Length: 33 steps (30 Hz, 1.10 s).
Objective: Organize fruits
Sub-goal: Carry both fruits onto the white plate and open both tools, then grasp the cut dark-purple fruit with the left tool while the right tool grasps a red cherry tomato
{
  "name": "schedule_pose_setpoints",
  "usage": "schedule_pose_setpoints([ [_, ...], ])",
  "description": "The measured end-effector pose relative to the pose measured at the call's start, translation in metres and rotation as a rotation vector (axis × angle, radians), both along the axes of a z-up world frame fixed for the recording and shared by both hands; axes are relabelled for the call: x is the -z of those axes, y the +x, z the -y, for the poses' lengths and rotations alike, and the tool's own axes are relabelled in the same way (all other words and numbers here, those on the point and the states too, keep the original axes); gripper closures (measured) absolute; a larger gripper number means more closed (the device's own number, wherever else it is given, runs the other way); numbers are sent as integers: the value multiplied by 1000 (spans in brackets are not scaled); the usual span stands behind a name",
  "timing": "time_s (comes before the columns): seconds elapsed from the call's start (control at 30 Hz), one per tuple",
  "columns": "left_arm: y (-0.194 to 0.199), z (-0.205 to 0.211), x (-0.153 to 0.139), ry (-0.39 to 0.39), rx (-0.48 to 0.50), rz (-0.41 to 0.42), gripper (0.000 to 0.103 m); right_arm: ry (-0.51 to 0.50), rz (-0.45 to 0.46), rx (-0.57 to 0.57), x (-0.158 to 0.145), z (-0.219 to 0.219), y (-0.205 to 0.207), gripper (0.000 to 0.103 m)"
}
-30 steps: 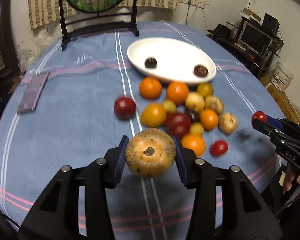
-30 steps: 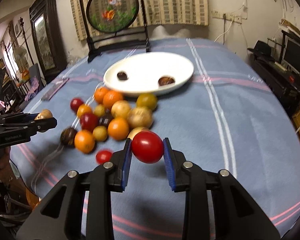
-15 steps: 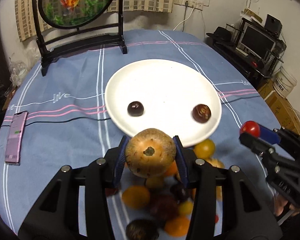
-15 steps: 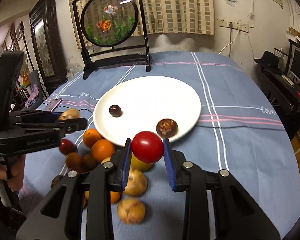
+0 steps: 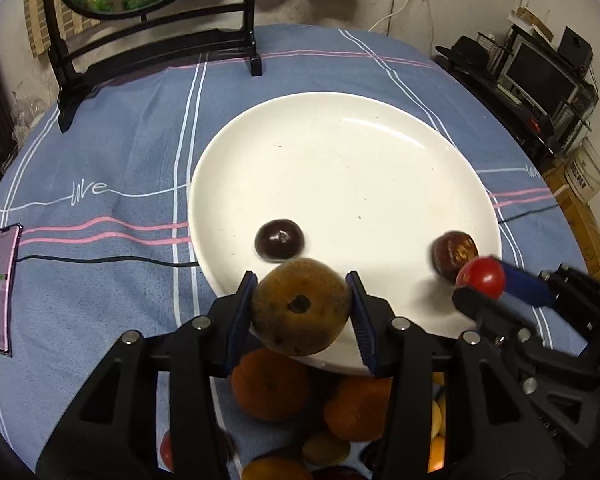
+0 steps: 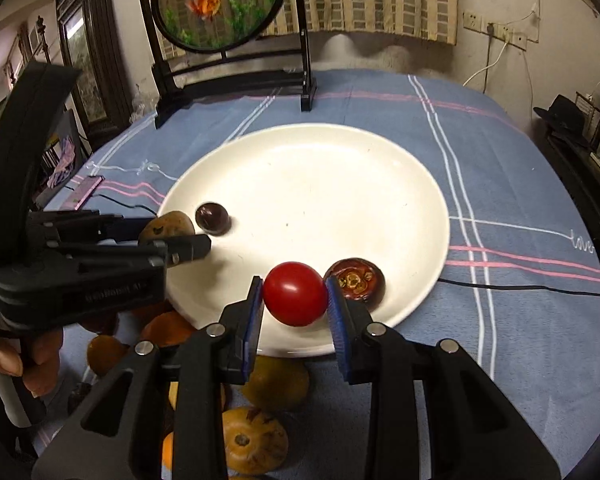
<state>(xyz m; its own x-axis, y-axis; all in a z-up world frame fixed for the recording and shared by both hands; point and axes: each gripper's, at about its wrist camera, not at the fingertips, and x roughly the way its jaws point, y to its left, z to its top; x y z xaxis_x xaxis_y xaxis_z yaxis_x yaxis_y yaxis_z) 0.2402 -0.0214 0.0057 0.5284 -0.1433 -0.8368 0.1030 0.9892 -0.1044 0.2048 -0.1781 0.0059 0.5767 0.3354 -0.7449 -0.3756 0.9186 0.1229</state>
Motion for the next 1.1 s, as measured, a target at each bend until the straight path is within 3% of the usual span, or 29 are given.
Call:
schedule_pose_setpoints([
  [0.03,2,-1,0,-2,-9,4,51,-9,-9,5,3,0,2,71],
  [0.1,4,-3,0,-2,-22,18,38,-23,-17,18,6,0,5,57],
  [0.2,5,-3,-2,-13,-23,19,32,-19,-9,21,6,1,3,44],
  [0.53,-22,-28,-29,-48,-83,80,16,11,12,79,-4,21,-13,40],
  [1.1,-107,-49,-32,-22,-87,100,13,44,-17,174,-2,47,-81,37],
])
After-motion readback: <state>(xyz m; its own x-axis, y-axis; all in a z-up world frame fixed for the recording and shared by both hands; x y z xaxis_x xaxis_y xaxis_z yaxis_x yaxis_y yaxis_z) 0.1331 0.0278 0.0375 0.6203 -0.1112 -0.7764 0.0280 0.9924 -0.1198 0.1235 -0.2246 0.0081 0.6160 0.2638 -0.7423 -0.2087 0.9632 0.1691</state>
